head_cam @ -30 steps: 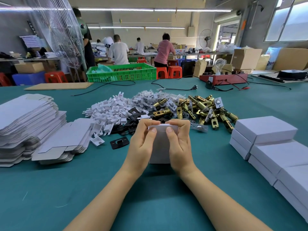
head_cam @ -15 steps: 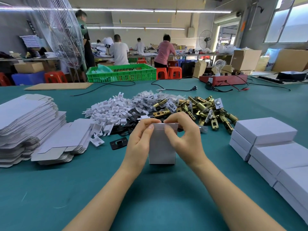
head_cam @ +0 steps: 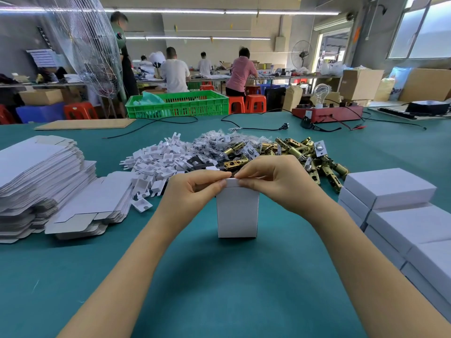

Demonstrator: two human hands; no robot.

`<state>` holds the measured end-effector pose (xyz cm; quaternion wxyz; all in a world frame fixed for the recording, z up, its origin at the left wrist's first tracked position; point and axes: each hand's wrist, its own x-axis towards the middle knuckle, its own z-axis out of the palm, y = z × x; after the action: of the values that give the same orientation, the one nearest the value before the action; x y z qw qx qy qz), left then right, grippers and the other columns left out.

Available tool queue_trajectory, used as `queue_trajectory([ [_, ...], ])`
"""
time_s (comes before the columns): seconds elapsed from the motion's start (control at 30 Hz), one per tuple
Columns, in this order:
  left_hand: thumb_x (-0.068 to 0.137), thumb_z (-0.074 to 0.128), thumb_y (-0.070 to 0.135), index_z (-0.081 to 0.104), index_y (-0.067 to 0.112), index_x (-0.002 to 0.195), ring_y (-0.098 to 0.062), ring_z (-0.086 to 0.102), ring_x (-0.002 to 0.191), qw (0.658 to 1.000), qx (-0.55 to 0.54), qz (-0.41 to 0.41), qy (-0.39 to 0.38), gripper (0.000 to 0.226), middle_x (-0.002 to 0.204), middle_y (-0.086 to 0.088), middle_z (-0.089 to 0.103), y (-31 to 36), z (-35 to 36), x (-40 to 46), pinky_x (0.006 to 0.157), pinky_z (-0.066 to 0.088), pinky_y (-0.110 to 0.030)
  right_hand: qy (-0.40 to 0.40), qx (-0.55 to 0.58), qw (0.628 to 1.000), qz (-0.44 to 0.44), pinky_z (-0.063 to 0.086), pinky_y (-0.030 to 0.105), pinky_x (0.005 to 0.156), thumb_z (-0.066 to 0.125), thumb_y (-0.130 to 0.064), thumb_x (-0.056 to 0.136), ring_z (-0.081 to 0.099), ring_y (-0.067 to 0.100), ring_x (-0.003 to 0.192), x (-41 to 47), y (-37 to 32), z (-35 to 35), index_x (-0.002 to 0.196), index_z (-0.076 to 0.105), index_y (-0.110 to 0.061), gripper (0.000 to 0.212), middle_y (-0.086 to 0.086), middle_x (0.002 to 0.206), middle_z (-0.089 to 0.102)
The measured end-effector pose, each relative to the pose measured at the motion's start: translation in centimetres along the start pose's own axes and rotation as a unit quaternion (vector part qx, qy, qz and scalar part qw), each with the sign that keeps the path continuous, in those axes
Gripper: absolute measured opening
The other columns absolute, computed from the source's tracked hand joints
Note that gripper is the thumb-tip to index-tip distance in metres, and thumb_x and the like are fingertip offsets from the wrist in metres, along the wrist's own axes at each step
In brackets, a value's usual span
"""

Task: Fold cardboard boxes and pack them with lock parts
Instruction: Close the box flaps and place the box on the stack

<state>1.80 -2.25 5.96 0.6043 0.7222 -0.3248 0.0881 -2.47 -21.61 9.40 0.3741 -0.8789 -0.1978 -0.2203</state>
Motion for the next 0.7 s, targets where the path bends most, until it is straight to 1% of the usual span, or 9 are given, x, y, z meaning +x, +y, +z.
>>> queue_trajectory([
  [0.1,0.087,0.065,-0.005,0.073,0.007,0.107,0.006,0.066,0.089,0.999,0.029,0.022,-0.006,0.024,0.102,0.004,0.073,0.2,0.0,0.0,0.071,0.046,-0.006,0.002,0.017,1.0,-0.009,0.055,0.033,0.083,0.074,-0.003,0.081,0.069,0.016,0.087,-0.1,0.1,-0.1,0.094,0.076,-0.002,0.013,0.008,0.091,0.073],
  [0.2,0.087,0.066,-0.005,0.073,0.002,0.107,0.008,0.065,0.089,0.999,0.037,0.027,-0.019,0.022,0.104,0.003,0.072,0.4,-0.1,0.0,0.067,0.044,-0.003,0.004,0.051,0.999,-0.012,0.056,0.031,0.082,0.074,0.0,0.079,0.069,0.016,0.086,-0.3,0.3,-0.3,0.093,0.076,0.0,0.014,0.01,0.09,0.073],
  [0.33,0.086,0.067,-0.004,0.072,0.009,0.107,0.002,0.067,0.095,0.999,0.032,0.034,-0.027,0.025,0.102,0.003,0.073,0.5,0.0,0.1,0.081,0.05,-0.012,-0.011,0.06,0.998,-0.016,0.056,0.027,0.083,0.073,0.001,0.079,0.069,0.013,0.086,-0.2,0.6,-0.5,0.093,0.075,-0.001,0.014,0.008,0.09,0.073],
  [0.43,0.086,0.068,-0.003,0.073,0.014,0.105,0.0,0.067,0.095,0.999,0.02,0.024,-0.026,0.026,0.101,0.004,0.074,0.5,-0.1,0.1,0.08,0.05,-0.012,-0.021,0.069,0.997,-0.013,0.055,0.024,0.082,0.072,0.001,0.08,0.069,0.012,0.087,-0.1,0.7,-0.5,0.094,0.075,-0.002,0.014,0.008,0.091,0.073],
  [0.53,0.086,0.069,-0.001,0.075,0.023,0.099,0.001,0.068,0.097,0.999,0.013,0.011,-0.051,0.028,0.1,0.014,0.075,0.6,-0.6,0.2,0.078,0.048,-0.009,-0.044,0.087,0.995,-0.003,0.053,0.021,0.082,0.072,0.0,0.08,0.069,0.01,0.088,-0.2,0.8,-0.7,0.095,0.075,-0.004,0.015,0.006,0.092,0.073],
  [0.6,0.085,0.069,-0.001,0.075,0.026,0.097,-0.001,0.068,0.099,0.998,0.007,0.009,-0.062,0.029,0.102,0.017,0.074,0.6,-0.8,0.1,0.082,0.049,-0.011,-0.044,0.103,0.994,0.003,0.054,0.024,0.083,0.072,-0.001,0.08,0.069,0.011,0.089,-0.3,1.0,-0.6,0.095,0.075,-0.006,0.016,0.006,0.093,0.073],
  [0.7,0.086,0.069,0.003,0.075,0.027,0.097,-0.003,0.068,0.101,0.998,-0.007,0.002,-0.061,0.027,0.102,0.015,0.075,0.4,-0.8,0.0,0.084,0.049,-0.012,-0.037,0.14,0.989,0.024,0.056,0.031,0.086,0.071,-0.001,0.081,0.069,0.015,0.091,-0.4,1.1,-0.5,0.095,0.075,-0.009,0.017,0.009,0.094,0.072],
])
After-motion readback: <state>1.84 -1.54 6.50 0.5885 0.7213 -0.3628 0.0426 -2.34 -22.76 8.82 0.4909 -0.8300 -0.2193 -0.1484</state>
